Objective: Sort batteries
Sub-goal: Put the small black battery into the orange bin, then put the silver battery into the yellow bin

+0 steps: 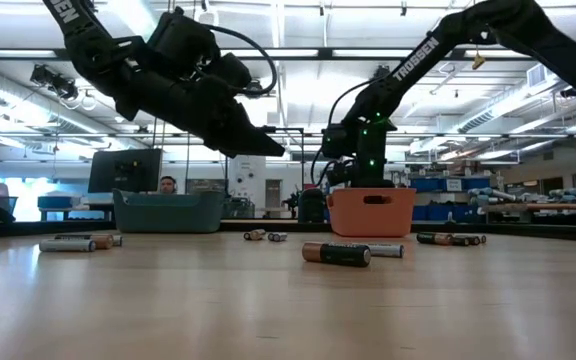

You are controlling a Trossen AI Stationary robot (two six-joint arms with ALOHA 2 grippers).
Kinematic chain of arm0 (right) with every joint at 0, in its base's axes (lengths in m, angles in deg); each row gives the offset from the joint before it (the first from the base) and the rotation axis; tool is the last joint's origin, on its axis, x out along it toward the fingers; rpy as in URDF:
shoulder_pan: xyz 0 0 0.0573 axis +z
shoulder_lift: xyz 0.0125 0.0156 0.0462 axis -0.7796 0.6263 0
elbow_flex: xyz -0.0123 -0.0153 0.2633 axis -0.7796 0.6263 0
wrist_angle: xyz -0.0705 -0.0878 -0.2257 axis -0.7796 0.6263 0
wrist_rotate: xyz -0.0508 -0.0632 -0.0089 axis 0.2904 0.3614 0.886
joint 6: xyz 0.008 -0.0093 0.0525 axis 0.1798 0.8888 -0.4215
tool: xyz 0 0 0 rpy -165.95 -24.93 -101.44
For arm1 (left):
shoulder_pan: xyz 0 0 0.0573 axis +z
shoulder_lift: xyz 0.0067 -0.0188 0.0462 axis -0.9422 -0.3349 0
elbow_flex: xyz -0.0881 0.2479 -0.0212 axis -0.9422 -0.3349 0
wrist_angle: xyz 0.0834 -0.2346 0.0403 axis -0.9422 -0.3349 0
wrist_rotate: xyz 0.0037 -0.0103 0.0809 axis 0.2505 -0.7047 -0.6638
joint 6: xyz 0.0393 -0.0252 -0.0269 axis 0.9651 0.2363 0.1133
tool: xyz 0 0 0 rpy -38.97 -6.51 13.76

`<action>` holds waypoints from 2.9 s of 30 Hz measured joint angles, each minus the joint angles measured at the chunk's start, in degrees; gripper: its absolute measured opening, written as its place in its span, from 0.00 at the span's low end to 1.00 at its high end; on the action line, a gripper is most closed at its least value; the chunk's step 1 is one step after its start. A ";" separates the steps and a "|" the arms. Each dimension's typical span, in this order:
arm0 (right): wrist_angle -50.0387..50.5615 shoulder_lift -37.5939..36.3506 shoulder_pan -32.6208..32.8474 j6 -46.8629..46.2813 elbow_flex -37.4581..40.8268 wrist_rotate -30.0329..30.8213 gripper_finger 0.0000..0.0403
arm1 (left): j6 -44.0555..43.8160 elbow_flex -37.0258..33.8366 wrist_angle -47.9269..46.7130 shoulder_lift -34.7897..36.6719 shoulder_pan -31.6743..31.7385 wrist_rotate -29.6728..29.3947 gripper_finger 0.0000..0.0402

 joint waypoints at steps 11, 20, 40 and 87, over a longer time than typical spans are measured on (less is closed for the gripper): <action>-0.20 0.09 0.39 -0.68 0.02 1.84 0.24 | 0.01 0.00 -0.03 0.00 0.18 0.10 0.02; 6.04 -0.03 2.69 -2.82 -5.76 3.10 0.39 | 0.09 0.00 0.05 0.00 0.18 0.10 0.02; 26.31 -4.53 10.01 -6.59 -27.39 -2.24 0.04 | 1.62 0.00 3.36 0.00 0.18 0.08 0.02; -8.63 -52.53 33.48 -74.82 49.86 15.96 0.16 | 2.61 0.00 5.58 0.00 0.18 -1.78 0.02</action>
